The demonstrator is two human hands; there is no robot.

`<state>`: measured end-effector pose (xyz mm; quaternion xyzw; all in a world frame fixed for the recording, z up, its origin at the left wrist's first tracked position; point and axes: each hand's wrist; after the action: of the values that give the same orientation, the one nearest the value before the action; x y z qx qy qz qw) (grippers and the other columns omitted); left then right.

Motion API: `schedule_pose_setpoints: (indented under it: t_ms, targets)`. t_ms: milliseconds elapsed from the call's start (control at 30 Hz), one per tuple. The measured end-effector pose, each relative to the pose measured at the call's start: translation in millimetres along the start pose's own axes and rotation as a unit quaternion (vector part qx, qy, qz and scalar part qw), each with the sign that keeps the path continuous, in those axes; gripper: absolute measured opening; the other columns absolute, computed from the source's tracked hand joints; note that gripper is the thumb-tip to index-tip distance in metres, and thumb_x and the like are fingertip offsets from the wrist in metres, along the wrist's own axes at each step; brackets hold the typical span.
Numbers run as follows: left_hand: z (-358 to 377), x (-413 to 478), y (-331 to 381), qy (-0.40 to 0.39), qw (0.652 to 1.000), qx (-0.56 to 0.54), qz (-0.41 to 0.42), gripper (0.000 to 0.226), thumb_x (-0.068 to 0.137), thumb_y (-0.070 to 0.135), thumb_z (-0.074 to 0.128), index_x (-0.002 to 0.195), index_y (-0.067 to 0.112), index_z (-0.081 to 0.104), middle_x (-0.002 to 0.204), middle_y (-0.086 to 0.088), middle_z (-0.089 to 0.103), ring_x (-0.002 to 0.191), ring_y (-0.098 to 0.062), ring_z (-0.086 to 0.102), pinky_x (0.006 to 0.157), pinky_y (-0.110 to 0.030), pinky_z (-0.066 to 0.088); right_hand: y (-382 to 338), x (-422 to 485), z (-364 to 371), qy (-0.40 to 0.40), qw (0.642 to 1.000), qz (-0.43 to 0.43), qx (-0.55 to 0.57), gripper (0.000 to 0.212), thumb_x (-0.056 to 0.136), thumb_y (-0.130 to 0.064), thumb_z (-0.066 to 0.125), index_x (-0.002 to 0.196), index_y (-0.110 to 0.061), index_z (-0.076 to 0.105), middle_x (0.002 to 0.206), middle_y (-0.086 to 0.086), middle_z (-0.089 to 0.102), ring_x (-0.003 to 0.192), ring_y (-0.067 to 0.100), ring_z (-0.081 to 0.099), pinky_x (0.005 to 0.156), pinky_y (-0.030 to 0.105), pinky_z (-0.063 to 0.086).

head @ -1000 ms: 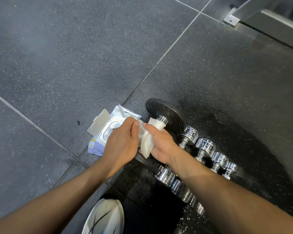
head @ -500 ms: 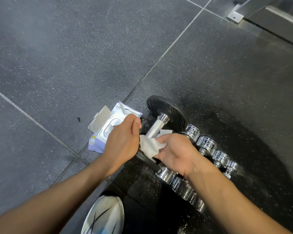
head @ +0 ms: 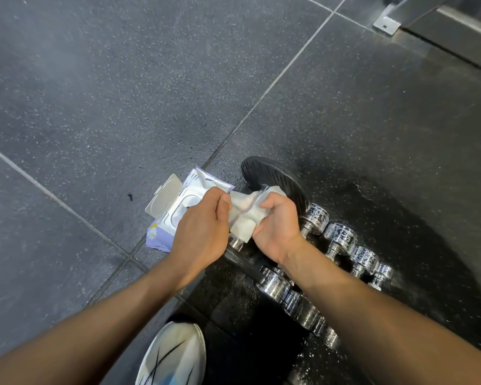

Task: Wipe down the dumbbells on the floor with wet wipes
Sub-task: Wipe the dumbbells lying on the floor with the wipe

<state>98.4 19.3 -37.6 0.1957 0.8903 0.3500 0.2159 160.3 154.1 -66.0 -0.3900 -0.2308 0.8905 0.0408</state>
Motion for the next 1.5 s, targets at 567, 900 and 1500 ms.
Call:
schedule_pose_setpoints:
  t_ms: [567, 900, 1500]
  targets:
    - [-0.2, 0.1, 1.0, 0.003, 1.0, 0.004, 0.003, 0.027, 0.109, 0.037, 0.036, 0.089, 0.025, 0.05, 0.074, 0.005, 0.059, 0.078, -0.027, 0.058, 0.071, -0.042, 0.044, -0.4, -38.8, -12.2, -0.064, 0.969, 0.157, -0.181, 0.037, 0.085, -0.002, 0.049, 0.119, 0.0, 0.061, 0.102, 0.017, 0.065, 0.081, 0.025, 0.061, 0.078, 0.036, 0.051]
    - [0.3, 0.0, 0.6, 0.008, 1.0, -0.003, 0.002, 0.028, 0.109, 0.038, 0.036, 0.09, 0.024, 0.052, 0.074, 0.006, 0.061, 0.077, -0.024, 0.058, 0.071, -0.041, 0.045, 3.7, -31.3, -2.0, 0.041, 0.976, 0.148, -0.153, 0.038, 0.082, 0.018, 0.045, 0.116, 0.011, 0.06, 0.112, 0.023, 0.068, 0.089, 0.031, 0.069, 0.083, 0.041, 0.059]
    - [1.6, -0.4, -0.9, 0.014, 1.0, -0.012, 0.008, 0.027, 0.108, 0.035, 0.038, 0.088, 0.025, 0.053, 0.074, 0.007, 0.062, 0.076, -0.019, 0.059, 0.071, -0.04, 0.045, 14.8, -14.9, -7.8, -0.002, 0.962, 0.169, -0.216, 0.024, 0.076, 0.006, 0.052, 0.084, -0.005, 0.071, 0.075, 0.01, 0.061, 0.065, 0.021, 0.056, 0.065, 0.032, 0.048]
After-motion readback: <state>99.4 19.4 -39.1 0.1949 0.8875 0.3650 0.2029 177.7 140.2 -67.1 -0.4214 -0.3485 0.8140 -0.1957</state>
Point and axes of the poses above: each hand's wrist, its own x-axis towards the middle knuckle, its own z-axis out of the palm, y = z × x
